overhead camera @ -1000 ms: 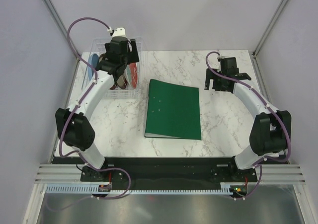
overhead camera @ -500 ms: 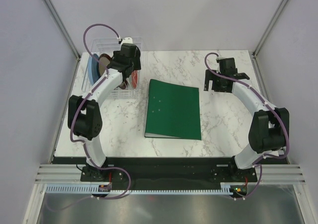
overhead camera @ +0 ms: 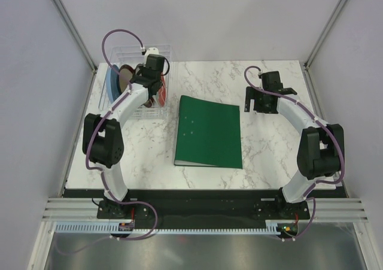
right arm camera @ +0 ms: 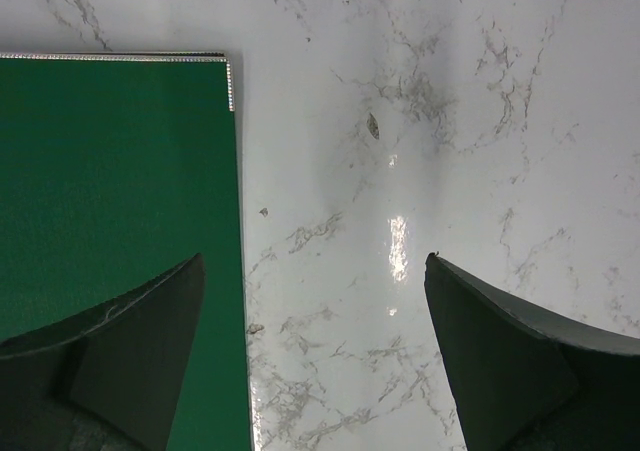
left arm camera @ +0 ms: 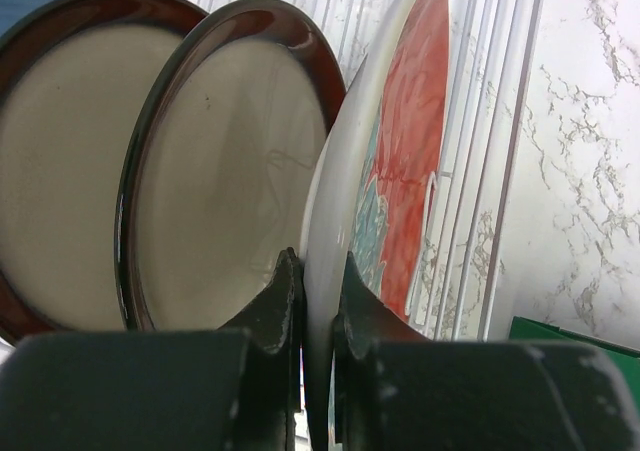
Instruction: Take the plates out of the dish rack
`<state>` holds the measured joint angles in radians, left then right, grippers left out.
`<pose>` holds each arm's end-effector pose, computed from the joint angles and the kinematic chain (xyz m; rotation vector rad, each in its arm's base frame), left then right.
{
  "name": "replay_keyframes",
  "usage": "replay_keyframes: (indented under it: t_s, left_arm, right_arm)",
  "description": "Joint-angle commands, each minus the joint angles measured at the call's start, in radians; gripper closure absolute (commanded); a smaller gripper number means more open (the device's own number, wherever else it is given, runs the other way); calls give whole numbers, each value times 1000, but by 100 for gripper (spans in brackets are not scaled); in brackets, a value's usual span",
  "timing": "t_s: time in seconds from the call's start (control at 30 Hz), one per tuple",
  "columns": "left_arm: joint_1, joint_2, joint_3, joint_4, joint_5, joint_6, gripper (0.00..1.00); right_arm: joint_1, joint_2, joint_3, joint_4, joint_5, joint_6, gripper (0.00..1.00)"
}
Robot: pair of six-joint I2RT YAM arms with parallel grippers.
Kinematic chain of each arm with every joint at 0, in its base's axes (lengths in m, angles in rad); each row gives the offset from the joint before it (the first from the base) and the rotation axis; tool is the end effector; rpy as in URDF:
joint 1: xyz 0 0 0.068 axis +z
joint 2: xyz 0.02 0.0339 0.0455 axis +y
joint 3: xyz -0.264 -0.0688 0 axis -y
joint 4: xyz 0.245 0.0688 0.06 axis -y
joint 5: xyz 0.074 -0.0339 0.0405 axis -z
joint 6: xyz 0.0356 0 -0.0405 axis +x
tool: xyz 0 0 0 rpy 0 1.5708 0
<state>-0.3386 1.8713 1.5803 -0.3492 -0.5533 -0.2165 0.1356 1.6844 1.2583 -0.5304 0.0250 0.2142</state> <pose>0.4153 -0.1264 0.2906 -0.1703 2.1099 0.2840 0.3578 0.0479 0.2396 0.1094 2.5280 0.1085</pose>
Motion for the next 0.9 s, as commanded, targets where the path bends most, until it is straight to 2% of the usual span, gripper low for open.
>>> replay_keyframes:
  t_s: [0.0,0.17,0.33,0.67,0.87]
  left_arm:
    - [-19,-15,18,65,-62,-6,98]
    - [-45,-27,89,72,-161,60,98]
    - [-82,-34,148,137,-279,195,98]
    - [-128,-127,198,161,-316,304,98]
    - [-157,-244,214,118,-286,272,98]
  right_arm:
    - [4,-3,21,23,-8,-1,2]
    - [2,-2,20,21,-17,2,2]
    - [2,-22,15,24,-51,-4,2]
    - [2,-167,-42,92,-138,17,2]
    - [2,-187,4,70,-260,7,2]
